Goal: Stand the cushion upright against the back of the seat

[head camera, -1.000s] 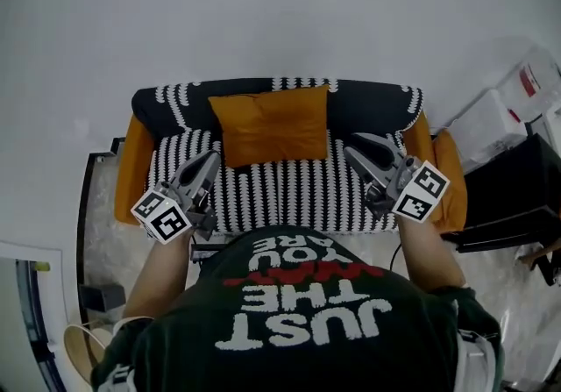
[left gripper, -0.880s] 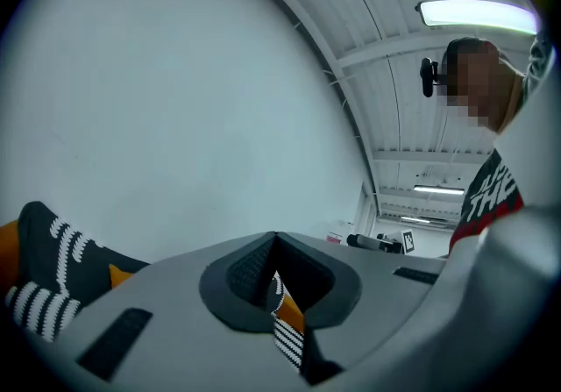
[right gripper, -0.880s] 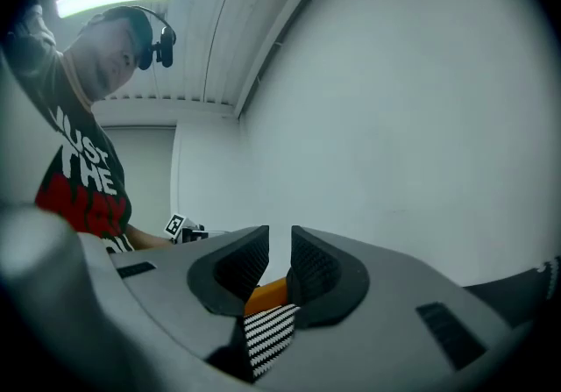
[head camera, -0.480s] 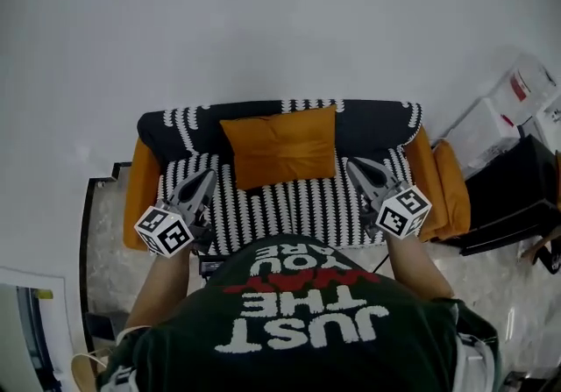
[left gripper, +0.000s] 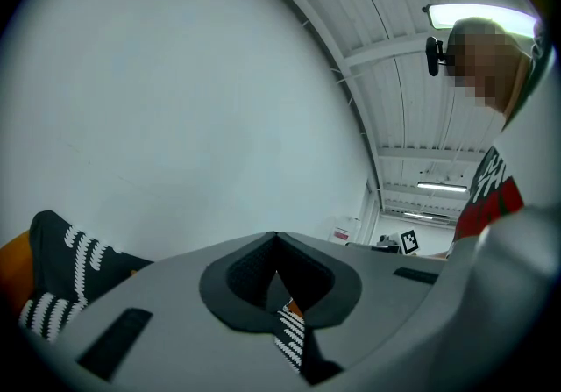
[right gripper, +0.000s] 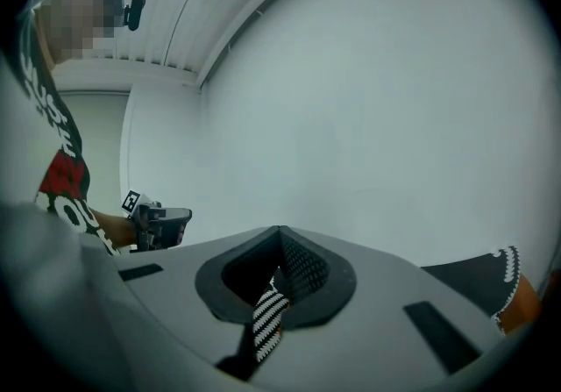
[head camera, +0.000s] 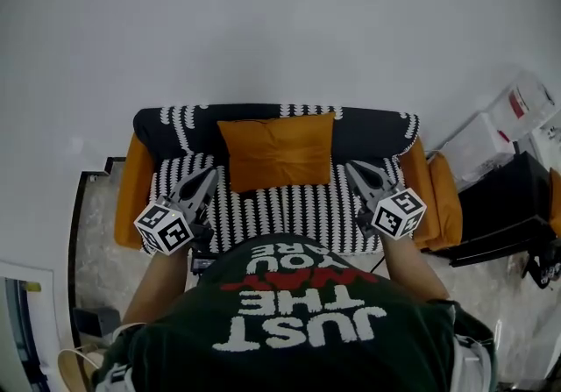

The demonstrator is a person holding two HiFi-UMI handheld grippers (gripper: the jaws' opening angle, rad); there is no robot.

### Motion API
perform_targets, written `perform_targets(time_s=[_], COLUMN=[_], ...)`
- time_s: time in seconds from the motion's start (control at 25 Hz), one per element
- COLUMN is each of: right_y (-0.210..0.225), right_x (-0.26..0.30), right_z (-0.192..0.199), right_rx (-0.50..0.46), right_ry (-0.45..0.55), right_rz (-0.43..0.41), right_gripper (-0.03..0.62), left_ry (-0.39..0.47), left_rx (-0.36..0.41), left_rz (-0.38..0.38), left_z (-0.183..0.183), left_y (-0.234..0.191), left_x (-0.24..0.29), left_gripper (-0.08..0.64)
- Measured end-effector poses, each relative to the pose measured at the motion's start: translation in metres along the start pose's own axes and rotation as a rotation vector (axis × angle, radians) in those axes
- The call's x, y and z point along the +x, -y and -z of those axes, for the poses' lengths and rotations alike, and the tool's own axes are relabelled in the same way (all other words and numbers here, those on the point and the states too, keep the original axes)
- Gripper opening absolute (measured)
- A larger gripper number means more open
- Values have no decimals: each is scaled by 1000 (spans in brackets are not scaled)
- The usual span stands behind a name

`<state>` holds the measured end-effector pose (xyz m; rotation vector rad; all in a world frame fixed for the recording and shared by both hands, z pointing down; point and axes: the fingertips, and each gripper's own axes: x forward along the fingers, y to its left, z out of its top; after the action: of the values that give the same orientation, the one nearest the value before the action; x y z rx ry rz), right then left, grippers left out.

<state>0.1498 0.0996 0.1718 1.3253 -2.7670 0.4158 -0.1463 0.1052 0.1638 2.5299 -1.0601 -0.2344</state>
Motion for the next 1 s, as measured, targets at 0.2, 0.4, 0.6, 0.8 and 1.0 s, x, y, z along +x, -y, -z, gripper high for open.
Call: perform_targets(time_s=[0.2, 0.4, 0.6, 0.8, 1.0], right_y=[5, 8, 9, 10, 10], right_x=[2, 2, 1, 1, 1], right_z=[2, 8, 9, 9, 7], right_rx=[-15, -21, -30, -39, -46], right_ry=[-27, -49, -57, -59, -63], right_rz=[-2, -3, -10, -18, -23], right_gripper=[25, 25, 25, 25, 25], left_ry=[-1, -1, -2, -5, -4], left_rx=[-2, -3, -3, 5, -1], left_rz=[-15, -18, -19, -23, -26], left_z=[1, 2, 4, 4, 3], left_y=[-1, 0, 1, 3, 4], left_x=[0, 1, 1, 0, 0], left_gripper=[-8, -8, -8, -8, -8])
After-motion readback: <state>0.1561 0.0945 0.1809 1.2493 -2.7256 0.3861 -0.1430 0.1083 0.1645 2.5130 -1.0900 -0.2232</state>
